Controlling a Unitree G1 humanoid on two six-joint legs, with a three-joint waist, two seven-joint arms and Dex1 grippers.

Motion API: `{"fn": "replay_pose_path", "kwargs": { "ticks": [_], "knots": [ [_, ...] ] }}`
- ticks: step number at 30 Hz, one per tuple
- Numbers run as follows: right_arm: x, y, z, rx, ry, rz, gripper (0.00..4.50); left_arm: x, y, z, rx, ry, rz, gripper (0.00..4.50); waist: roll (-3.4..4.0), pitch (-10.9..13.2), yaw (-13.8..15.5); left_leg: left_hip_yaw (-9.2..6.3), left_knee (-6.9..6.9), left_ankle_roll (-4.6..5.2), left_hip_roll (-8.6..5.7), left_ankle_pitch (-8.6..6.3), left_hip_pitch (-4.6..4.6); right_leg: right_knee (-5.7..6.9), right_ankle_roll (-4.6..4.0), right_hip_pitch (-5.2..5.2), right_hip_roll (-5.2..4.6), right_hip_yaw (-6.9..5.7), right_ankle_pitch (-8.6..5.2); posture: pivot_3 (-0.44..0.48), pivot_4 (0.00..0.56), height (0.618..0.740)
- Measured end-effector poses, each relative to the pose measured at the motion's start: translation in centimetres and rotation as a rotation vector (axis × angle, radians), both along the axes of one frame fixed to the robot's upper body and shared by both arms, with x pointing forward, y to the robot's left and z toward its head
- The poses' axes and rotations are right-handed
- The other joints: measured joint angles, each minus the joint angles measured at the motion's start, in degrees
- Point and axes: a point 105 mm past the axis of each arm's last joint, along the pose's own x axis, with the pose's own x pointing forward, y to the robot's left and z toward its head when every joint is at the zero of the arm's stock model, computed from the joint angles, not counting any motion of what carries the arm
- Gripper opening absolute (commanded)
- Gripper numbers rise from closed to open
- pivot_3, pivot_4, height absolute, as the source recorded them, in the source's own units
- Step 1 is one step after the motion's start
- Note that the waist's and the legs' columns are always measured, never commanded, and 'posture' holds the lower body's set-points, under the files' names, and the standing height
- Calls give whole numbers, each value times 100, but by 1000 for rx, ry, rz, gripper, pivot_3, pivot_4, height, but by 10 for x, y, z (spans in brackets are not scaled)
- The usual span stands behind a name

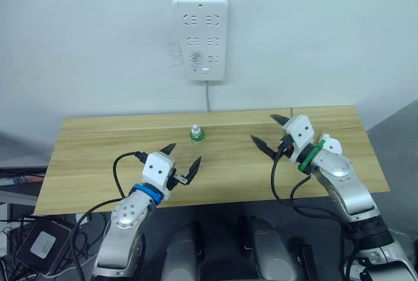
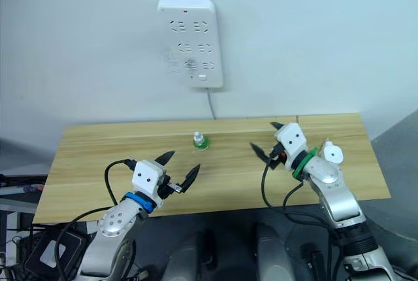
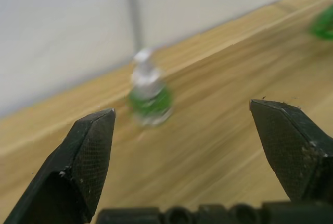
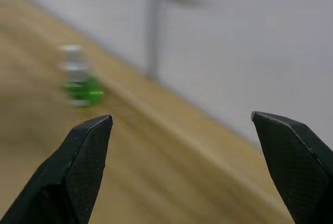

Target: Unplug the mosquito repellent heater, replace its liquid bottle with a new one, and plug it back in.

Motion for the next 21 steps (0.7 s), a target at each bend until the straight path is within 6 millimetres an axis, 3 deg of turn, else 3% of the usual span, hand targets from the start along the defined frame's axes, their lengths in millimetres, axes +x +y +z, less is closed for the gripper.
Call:
{"fn": "replay_pose_path", "kwargs": {
  "ticks": [4,9,16,21],
  "knots": [
    [-19,12,10,-52,66,135,4458,14,-1,-17,-20,-2,58,4500,-14,105,0,-1,0,2,1,0,-4,-3,-4,-3,0,-6,2,-218,431,740],
    [-34,26,30,-63,113,222,4458,47,-9,-26,-50,-33,82,4500,-35,183,-42,-12,0,2,4,-1,-28,-2,-8,-19,0,-26,4,-242,439,740],
    [-41,34,41,-81,130,226,4458,80,-16,-29,-72,-61,86,4500,-48,210,-86,-3,0,25,3,-14,-40,-33,-6,-20,-9,-36,4,-289,434,740],
    [-42,46,59,-72,93,246,4458,91,-28,-26,-94,-81,65,4500,-48,210,-114,-3,2,26,2,-15,-36,-30,-5,-17,-11,-39,4,-305,429,740]
  ]
}}
